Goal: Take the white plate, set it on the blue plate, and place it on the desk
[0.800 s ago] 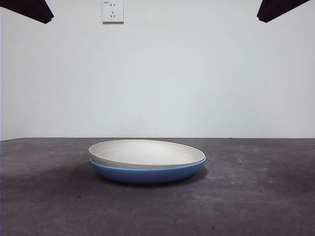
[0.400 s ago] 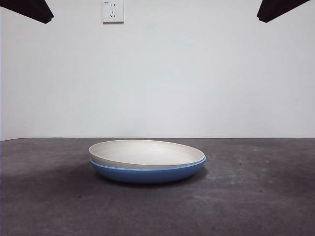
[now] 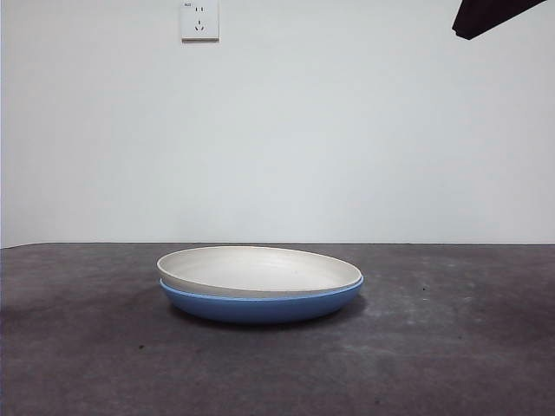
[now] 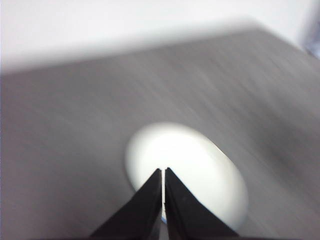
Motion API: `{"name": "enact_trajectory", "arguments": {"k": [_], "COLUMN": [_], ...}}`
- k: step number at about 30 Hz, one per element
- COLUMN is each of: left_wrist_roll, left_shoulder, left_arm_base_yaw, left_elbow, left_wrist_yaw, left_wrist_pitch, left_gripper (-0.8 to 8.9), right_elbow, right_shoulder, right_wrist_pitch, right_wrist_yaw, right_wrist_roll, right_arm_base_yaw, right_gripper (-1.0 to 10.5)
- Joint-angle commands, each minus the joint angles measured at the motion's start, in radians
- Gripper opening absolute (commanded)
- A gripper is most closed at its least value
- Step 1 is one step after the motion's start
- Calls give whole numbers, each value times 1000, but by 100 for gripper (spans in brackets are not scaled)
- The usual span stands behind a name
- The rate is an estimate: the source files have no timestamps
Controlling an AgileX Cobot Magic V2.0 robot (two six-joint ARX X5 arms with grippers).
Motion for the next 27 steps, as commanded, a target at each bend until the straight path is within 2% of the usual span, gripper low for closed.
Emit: {"name": "enact_trajectory", "arguments": {"k": [1,5,10,19,27], "left_wrist_roll": [34,77,120,110,72], "left_shoulder": [-87,-224,-372,-554,-635], "left_arm_base_yaw": [80,178,254,298,298], "left_elbow": [-51,-178,-367,-676,-821], "left_wrist_yaw": [-75,-169,-241,-249,-251], "left_wrist_pitch": [171,370,489,508,499], "left_gripper": [10,10,10,9,9], "right_elbow": [19,19,19,19,19], "right_shoulder": [8,8,8,8,8], "right_wrist_pitch": [10,10,10,10,10], "right_wrist_yaw": [0,0,0,0,0], "right_wrist_roll": [-10,-10,-10,-10,-10], "right_arm_base_yaw": [9,9,9,9,9], "right_gripper": [9,9,9,9,9]}}
